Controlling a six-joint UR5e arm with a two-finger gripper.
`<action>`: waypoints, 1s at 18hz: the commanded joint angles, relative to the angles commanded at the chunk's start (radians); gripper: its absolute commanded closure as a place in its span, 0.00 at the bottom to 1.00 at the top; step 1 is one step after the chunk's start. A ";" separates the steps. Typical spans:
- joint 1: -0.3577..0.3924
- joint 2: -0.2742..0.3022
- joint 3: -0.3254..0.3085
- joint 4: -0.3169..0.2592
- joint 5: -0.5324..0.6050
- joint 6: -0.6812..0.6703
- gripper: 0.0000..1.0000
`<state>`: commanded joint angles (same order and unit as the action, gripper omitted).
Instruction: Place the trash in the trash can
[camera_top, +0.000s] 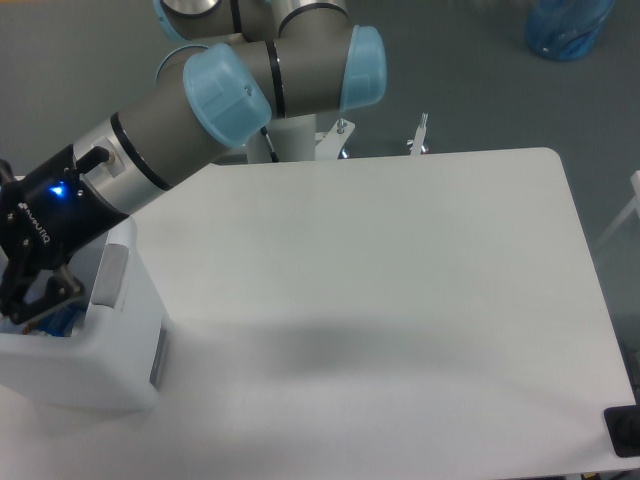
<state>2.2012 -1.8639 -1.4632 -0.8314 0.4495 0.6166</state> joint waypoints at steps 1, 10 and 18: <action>0.008 0.009 -0.012 -0.002 0.000 0.000 0.00; 0.215 0.060 -0.028 -0.002 0.006 0.044 0.00; 0.267 -0.029 0.077 -0.009 0.443 0.149 0.00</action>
<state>2.4681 -1.8928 -1.3867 -0.8406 0.8927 0.7651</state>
